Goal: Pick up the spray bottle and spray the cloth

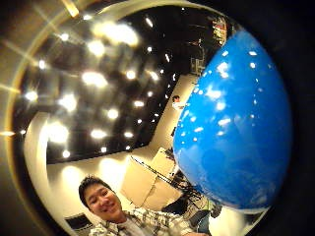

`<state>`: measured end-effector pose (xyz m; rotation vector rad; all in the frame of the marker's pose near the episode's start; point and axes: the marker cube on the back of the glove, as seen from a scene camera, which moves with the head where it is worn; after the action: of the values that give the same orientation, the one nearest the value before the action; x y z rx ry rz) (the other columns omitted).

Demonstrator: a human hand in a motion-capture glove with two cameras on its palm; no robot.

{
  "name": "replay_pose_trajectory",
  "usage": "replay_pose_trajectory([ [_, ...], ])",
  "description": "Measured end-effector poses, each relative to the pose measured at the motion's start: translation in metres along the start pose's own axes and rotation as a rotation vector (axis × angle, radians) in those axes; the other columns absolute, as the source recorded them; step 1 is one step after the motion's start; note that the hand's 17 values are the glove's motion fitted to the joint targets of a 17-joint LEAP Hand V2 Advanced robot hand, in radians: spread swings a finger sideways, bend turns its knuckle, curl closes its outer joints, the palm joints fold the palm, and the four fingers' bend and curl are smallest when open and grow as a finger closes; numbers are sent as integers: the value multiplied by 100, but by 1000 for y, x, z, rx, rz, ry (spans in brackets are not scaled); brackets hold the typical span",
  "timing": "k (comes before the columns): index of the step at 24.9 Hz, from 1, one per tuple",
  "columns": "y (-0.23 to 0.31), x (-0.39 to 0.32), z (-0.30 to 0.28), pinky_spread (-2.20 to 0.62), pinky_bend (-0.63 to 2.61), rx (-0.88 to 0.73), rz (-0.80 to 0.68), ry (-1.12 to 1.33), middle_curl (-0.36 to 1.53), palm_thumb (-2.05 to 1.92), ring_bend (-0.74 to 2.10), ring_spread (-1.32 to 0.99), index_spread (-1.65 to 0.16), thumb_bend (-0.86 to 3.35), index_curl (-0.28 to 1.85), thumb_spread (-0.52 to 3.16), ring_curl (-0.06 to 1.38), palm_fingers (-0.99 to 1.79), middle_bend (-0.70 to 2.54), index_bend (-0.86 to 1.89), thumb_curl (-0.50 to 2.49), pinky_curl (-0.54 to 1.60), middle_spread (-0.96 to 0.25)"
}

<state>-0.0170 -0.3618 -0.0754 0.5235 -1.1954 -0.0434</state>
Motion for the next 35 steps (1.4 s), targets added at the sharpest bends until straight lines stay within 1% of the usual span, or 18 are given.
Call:
replay_pose_trajectory([
  [4, -9, 13, 38, -14, 39, -54, -21, -83, 50, 108, 57, -19, -24, -3, 58, 8, 46, 135, 62, 35, 80, 43, -11],
  [9, -21, 46, 98, -15, 38, -121, 28, -175, 50, 108, 57, -19, -23, -3, 58, 8, 45, 134, 62, 34, 80, 43, -10],
  [13, -25, 73, 142, -15, 39, -148, 68, -188, 49, 108, 57, -18, -23, -3, 58, 8, 45, 133, 60, 34, 80, 43, -9],
  [17, -21, 101, 173, -14, 36, -151, 106, -165, 49, 108, 57, -18, -22, -3, 58, 10, 45, 130, 59, 34, 80, 43, -8],
  [21, -19, 124, 186, -12, 29, -138, 142, -145, 49, 108, 58, -17, -21, -3, 58, 15, 45, 125, 59, 32, 80, 42, -7],
  [26, -15, 143, 194, -8, 24, -152, 148, -95, 50, 108, 55, -17, -20, -3, 58, 20, 45, 121, 59, 30, 79, 40, -6],
  [31, -12, 150, 196, -6, 21, -174, 145, -55, 49, 108, 53, -16, -20, -3, 57, 24, 44, 121, 58, 28, 78, 40, -5],
  [35, -10, 150, 195, -6, 20, -208, 173, -56, 49, 108, 51, -16, -19, -3, 56, 26, 44, 122, 56, 26, 77, 40, -5],
])
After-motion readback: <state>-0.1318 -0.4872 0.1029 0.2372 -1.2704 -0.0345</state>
